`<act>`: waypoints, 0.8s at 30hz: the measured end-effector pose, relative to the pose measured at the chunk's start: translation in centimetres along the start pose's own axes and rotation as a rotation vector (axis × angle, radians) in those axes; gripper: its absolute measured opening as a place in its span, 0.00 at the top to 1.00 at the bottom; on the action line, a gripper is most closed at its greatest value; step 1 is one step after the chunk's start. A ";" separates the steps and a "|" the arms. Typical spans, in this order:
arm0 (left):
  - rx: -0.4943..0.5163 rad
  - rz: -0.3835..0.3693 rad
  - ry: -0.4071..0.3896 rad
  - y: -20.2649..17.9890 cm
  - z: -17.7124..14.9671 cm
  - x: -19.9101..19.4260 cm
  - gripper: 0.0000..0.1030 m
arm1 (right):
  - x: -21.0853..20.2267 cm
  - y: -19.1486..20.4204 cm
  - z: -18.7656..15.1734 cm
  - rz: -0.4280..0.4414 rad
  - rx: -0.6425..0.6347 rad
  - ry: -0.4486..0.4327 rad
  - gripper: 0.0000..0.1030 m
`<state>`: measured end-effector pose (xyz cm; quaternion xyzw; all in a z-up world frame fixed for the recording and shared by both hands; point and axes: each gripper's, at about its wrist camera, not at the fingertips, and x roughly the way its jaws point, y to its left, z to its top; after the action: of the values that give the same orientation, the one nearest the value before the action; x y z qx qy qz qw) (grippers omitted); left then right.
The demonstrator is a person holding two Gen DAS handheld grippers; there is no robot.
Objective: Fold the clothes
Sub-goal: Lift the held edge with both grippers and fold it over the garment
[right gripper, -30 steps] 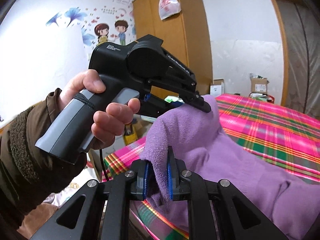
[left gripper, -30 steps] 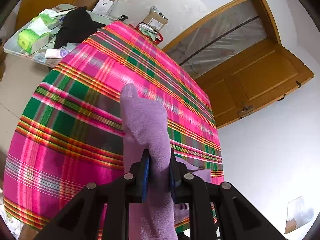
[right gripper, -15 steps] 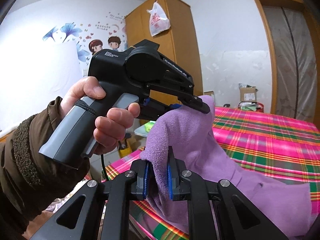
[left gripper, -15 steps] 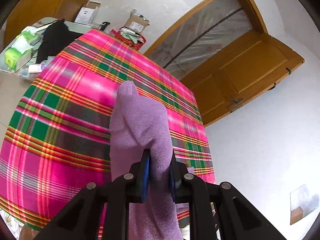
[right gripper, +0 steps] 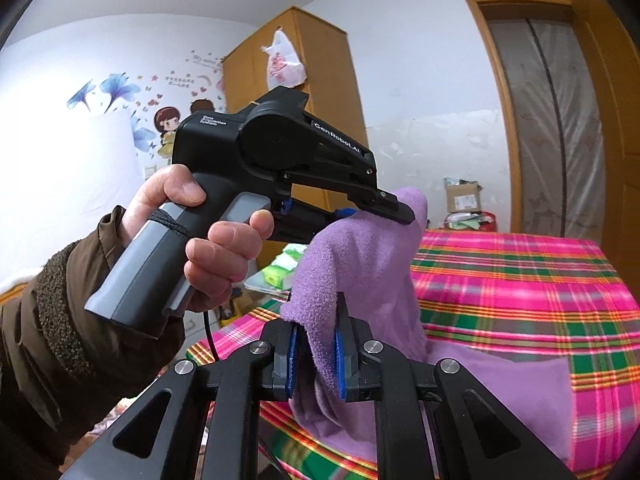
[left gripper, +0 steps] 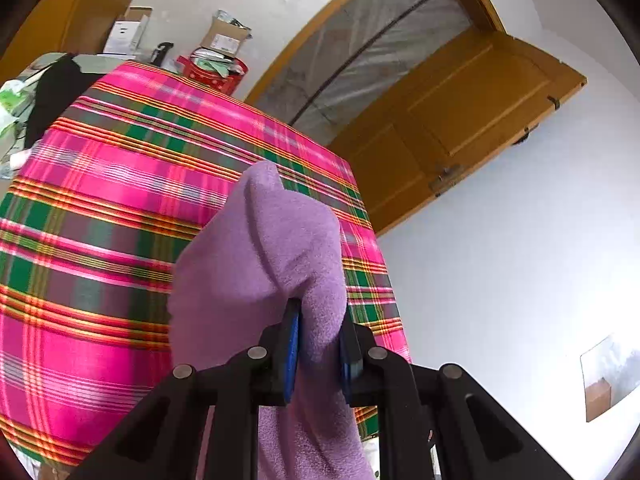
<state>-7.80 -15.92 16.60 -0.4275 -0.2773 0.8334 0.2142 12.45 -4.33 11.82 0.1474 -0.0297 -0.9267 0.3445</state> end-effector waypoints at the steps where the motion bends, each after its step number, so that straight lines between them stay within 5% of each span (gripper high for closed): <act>1: 0.002 -0.004 0.004 -0.3 0.0 0.4 0.83 | -0.4 -0.4 0.0 -0.005 0.007 0.000 0.86; 24: 0.061 0.005 0.186 -5.6 -1.4 11.7 0.83 | -6.3 -9.6 -2.8 -0.130 0.204 0.057 0.86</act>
<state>-12.36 -4.33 12.63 -0.4970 -0.2296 0.7986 0.2501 11.78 7.17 9.25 0.2096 -0.1043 -0.9346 0.2679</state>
